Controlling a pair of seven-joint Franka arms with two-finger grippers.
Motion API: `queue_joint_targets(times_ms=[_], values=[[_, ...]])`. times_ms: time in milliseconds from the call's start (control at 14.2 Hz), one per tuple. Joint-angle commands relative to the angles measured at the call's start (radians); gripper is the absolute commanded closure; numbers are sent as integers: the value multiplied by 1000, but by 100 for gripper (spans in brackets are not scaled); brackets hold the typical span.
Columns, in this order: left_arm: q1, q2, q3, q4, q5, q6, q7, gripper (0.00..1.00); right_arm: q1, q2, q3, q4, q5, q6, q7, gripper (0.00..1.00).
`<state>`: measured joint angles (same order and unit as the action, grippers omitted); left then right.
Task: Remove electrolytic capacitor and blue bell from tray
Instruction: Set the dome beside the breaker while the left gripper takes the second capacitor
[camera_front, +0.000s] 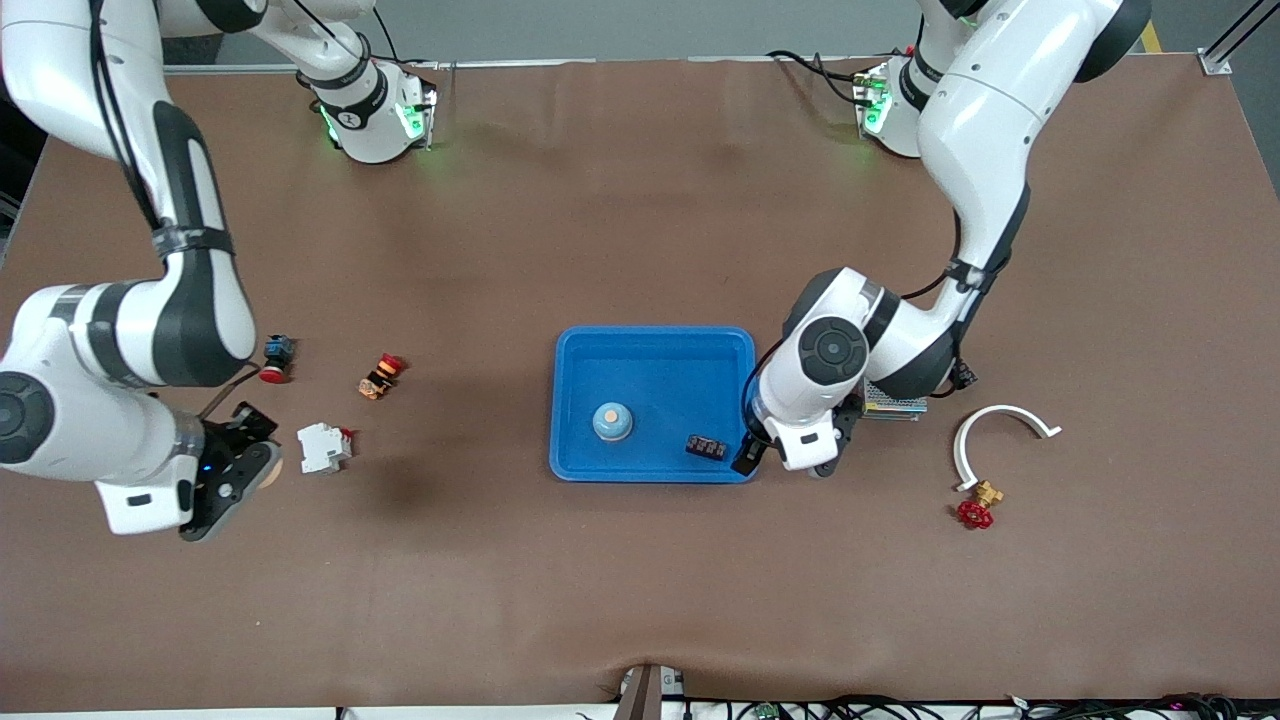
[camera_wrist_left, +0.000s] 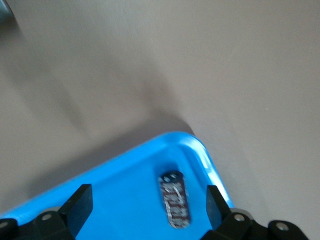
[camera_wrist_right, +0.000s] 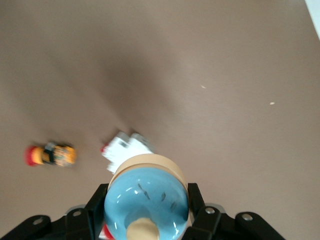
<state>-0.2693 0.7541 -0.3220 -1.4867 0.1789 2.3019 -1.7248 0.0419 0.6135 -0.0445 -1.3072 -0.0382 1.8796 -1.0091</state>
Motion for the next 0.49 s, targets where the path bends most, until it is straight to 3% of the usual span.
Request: queue_joint_targets(times_ms=[0, 424], values=[[-42, 45, 11, 32, 13, 53, -97, 5, -52, -1, 20, -96, -12, 140, -149, 69], [-79, 85, 20, 32, 19, 119, -190, 26, -132, 44, 21, -239, -2, 375, -371, 70]])
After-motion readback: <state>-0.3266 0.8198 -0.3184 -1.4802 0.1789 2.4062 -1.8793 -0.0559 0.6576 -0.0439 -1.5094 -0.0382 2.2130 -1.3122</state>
